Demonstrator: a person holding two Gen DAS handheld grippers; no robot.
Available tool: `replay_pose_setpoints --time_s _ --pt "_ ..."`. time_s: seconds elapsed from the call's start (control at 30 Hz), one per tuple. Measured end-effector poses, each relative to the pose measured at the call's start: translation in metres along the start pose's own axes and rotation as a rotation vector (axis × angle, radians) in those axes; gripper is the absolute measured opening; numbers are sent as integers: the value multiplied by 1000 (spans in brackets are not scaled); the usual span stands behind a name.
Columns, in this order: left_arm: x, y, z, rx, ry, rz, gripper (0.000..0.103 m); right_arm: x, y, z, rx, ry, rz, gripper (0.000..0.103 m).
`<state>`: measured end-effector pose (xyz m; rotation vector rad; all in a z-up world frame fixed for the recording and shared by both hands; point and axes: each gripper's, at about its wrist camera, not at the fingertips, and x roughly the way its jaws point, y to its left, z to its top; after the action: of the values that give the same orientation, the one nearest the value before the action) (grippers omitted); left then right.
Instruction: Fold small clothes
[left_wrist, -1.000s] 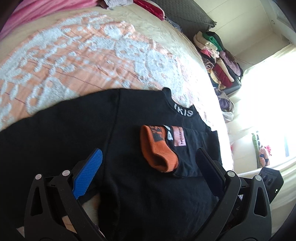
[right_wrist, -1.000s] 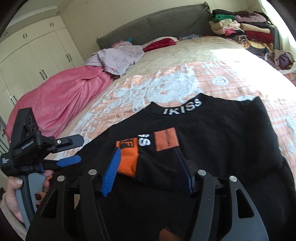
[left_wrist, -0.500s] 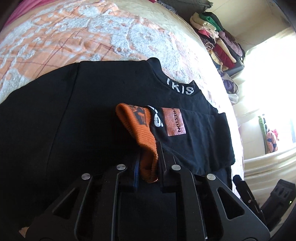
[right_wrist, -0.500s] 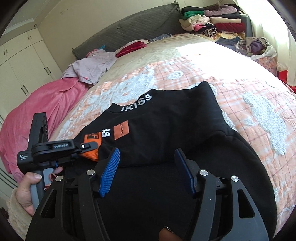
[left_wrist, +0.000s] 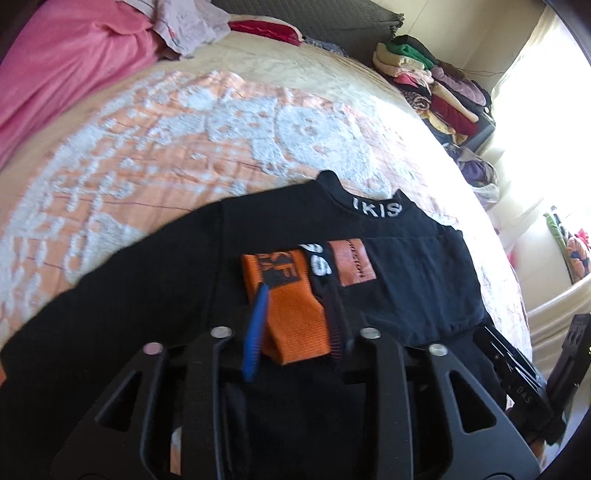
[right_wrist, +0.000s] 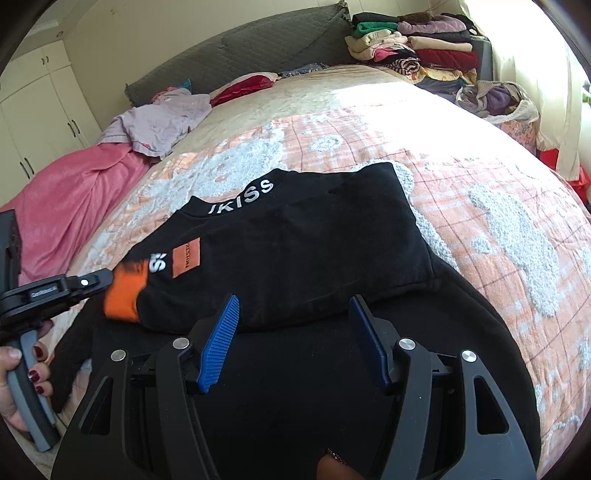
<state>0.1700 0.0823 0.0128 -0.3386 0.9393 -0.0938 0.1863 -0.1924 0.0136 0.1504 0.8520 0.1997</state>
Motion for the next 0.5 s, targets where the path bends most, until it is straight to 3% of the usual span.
replay_pose_setpoints --time_s 0.17,0.3,0.4,0.5 --pt "-7 -8 2 52 -7 9 24 17 5 10 -46 15 -49 60" --pt "20 -18 -6 85 77 13 30 30 1 19 -62 38 -123 61" --pt "43 -10 -14 86 141 60 35 40 -13 21 -41 70 -168 63" --pt "49 3 -20 44 149 37 40 51 -32 18 7 129 -194 63"
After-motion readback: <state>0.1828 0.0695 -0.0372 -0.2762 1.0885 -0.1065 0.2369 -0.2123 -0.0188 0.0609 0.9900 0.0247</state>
